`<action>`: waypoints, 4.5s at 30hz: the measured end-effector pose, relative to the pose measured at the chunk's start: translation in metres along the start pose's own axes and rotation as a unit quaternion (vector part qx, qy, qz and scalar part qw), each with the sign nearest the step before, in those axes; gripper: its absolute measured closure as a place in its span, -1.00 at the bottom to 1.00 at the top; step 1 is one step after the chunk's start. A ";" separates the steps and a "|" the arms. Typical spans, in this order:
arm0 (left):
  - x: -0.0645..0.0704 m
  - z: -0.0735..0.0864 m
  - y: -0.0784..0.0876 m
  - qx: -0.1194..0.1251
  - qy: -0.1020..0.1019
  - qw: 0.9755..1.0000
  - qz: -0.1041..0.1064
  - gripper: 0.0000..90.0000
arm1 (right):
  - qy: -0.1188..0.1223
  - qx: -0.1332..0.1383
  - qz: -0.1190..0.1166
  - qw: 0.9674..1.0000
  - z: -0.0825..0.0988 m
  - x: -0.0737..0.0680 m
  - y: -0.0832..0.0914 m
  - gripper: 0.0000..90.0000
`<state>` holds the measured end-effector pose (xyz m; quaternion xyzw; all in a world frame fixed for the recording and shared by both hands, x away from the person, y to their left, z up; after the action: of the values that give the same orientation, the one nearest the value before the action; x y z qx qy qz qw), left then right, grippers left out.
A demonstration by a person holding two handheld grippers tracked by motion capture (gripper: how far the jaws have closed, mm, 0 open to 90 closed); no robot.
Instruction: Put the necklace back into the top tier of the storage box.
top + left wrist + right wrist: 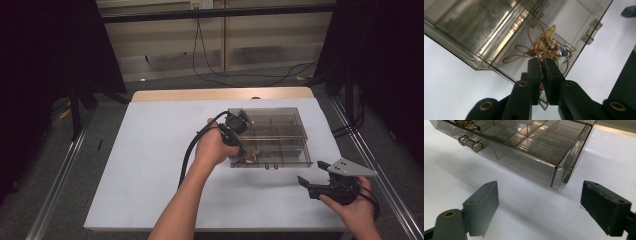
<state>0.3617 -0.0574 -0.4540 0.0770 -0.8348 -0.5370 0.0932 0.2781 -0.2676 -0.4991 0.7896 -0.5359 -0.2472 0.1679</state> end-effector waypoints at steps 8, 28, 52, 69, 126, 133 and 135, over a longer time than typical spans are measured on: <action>0.000 0.003 -0.009 -0.011 -0.002 1.000 0.000 0.96 | 0.001 0.000 0.000 1.000 0.000 0.001 -0.001 -0.67; -0.005 -0.001 0.008 0.024 0.006 1.000 -0.010 0.73 | 0.004 -0.003 -0.002 1.000 0.001 -0.002 -0.002 -0.67; -0.007 -0.009 0.008 0.037 0.010 0.999 -0.020 0.69 | 0.005 -0.004 -0.003 1.000 0.002 -0.002 -0.002 -0.67; -0.001 0.004 -0.009 -0.019 0.005 1.000 -0.005 1.00 | 0.005 -0.004 -0.002 1.000 0.002 -0.002 -0.002 -0.67; -0.044 -0.023 0.011 0.060 0.049 0.995 -0.069 0.57 | 0.012 -0.012 -0.008 1.000 0.005 -0.009 -0.006 -0.67; -0.049 -0.021 0.008 0.052 0.048 0.994 -0.079 0.76 | 0.012 -0.011 -0.009 1.000 0.004 -0.010 -0.005 -0.64; -0.050 -0.022 0.007 0.051 0.049 0.994 -0.082 0.82 | 0.011 -0.012 -0.010 1.000 0.005 -0.011 -0.005 -0.63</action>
<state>0.4152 -0.0618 -0.4421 0.1756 -0.8467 -0.4950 0.0855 0.2758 -0.2557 -0.5031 0.7952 -0.5233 -0.2467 0.1814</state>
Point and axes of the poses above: each handheld gripper's, and its own axes: y roughly backward along the jaws, z roughly out of its underside, x roughly to its right, the point moved 10 cm from there along -y, roughly forward along the jaws, and after that the axes turned 15 degrees about -y, right-handed, at the moved point
